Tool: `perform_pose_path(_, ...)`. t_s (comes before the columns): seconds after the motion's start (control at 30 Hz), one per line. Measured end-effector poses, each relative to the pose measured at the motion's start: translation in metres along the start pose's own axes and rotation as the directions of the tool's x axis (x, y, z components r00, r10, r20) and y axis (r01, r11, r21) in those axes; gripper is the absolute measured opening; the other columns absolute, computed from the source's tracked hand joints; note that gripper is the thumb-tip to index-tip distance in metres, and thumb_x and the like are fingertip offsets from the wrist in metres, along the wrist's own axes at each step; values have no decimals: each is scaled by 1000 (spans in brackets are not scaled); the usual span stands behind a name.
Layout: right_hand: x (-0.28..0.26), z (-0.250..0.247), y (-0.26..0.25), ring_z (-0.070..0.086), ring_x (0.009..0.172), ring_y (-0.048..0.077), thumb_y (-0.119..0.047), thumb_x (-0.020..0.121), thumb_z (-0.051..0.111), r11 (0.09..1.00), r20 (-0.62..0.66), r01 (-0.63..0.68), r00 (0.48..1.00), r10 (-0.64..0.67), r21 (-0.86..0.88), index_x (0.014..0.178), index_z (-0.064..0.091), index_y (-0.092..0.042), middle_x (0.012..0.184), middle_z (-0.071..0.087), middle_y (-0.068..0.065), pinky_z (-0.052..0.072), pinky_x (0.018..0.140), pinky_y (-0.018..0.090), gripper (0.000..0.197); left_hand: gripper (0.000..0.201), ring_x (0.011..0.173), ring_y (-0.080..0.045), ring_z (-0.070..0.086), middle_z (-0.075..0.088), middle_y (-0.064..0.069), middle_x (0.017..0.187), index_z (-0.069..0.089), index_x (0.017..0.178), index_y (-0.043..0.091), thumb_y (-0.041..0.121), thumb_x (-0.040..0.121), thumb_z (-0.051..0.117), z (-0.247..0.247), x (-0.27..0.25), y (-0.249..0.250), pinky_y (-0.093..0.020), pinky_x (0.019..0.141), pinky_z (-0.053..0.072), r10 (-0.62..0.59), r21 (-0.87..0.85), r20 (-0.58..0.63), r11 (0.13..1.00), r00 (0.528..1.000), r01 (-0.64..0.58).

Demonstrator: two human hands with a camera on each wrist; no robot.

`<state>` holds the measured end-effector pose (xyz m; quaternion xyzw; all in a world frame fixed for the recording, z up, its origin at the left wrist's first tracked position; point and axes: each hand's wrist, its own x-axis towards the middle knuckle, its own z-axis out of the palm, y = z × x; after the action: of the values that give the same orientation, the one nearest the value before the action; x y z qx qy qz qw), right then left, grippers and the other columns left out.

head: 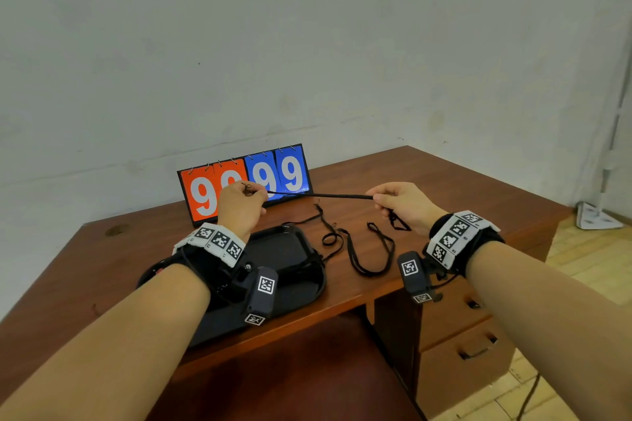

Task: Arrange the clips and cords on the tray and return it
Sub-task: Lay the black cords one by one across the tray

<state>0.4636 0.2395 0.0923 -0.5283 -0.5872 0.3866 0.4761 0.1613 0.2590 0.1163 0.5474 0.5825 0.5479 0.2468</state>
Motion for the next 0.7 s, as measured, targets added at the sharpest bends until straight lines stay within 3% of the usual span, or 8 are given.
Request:
perform_pose_path(0.07, 0, -3, 1, 52, 60, 13, -4, 98, 53, 1000, -14, -12, 1000, 12, 10, 107, 69, -6, 77, 61, 7, 45, 49, 18, 19, 8, 60, -15, 64, 71, -6, 91, 68, 98, 10, 8, 91, 63, -6, 2, -3, -23, 59, 49, -8, 6, -23, 1000, 1000, 8)
perform_pose_path(0.23, 3, -7, 5, 51, 60, 15, -2, 97, 53, 1000, -33, -7, 999, 8, 16, 106, 68, -3, 77, 60, 10, 45, 54, 22, 17, 10, 57, -17, 62, 68, -6, 85, 65, 84, 14, 6, 90, 62, -19, 7, -8, -25, 57, 48, -28, -45, -69, 999, 997, 25)
perform_pose_path(0.37, 2, -7, 7, 51, 60, 15, -2, 97, 54, 999, -46, -28, 999, 30, 30, 105, 68, -2, 77, 60, 10, 44, 53, 24, 16, 6, 57, -15, 62, 68, -6, 85, 67, 92, 9, 5, 90, 62, -35, 12, -15, -21, 54, 46, -44, -51, -111, 998, 993, 39)
perform_pose_path(0.53, 1, -1, 5, 52, 59, 15, -2, 96, 55, 997, -77, -46, 996, 51, 54, 100, 69, -1, 77, 62, 11, 45, 52, 25, 15, 9, 59, -19, 64, 72, -9, 91, 67, 85, 14, 6, 88, 64, -60, 16, -27, -28, 62, 50, -86, -59, -165, 995, 982, 77)
perform_pose_path(0.7, 1, 11, 1, 56, 63, 15, -4, 95, 57, 992, -84, -86, 992, 94, 96, 99, 70, -2, 79, 65, 11, 47, 57, 28, 14, 8, 57, -15, 60, 70, -9, 90, 67, 91, 10, 4, 91, 62, -89, 11, -35, -23, 54, 46, -102, -70, -227, 994, 969, 88)
